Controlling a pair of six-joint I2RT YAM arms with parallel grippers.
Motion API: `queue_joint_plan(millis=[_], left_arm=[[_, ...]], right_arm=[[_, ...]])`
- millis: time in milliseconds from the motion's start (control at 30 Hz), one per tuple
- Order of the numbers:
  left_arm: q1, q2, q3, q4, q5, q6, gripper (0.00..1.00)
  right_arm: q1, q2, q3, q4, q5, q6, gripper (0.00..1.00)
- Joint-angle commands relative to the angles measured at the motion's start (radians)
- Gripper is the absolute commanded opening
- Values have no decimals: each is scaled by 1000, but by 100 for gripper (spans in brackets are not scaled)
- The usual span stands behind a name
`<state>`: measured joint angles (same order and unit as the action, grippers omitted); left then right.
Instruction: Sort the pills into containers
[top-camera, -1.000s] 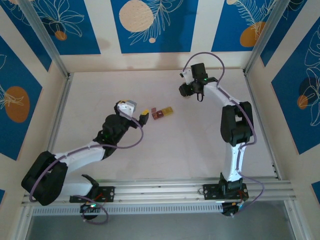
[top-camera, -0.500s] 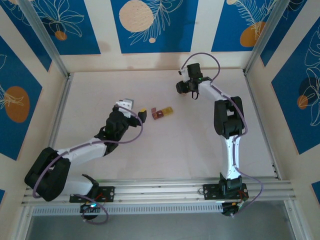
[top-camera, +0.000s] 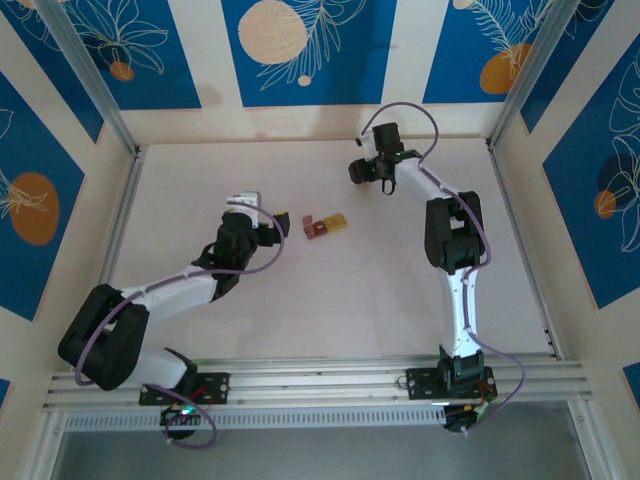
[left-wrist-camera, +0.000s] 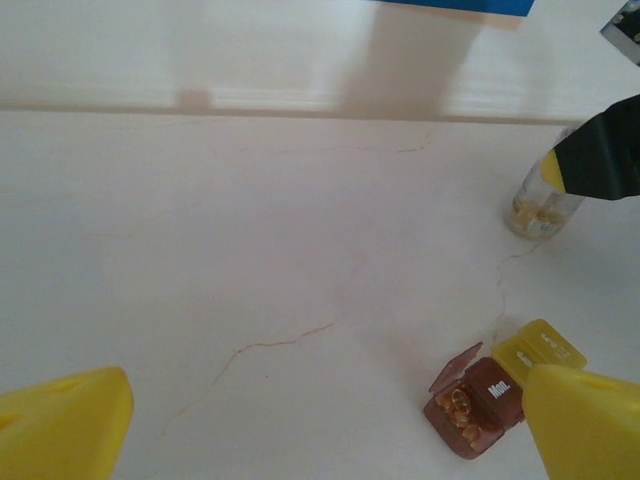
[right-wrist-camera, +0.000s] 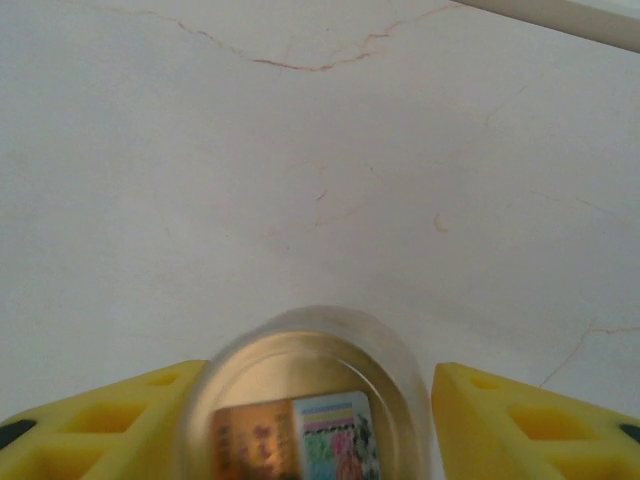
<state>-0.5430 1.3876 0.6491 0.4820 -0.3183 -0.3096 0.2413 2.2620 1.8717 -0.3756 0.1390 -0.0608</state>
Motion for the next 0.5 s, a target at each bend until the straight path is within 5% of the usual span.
queue_joint_plan(millis=[0, 467], left_arm=[[14, 10, 52, -82, -44, -50, 100], [23, 46, 86, -148, -41, -120, 100]], right_arm=[[-9, -17, 37, -69, -42, -1, 61], [18, -248, -187, -11, -61, -5, 64]])
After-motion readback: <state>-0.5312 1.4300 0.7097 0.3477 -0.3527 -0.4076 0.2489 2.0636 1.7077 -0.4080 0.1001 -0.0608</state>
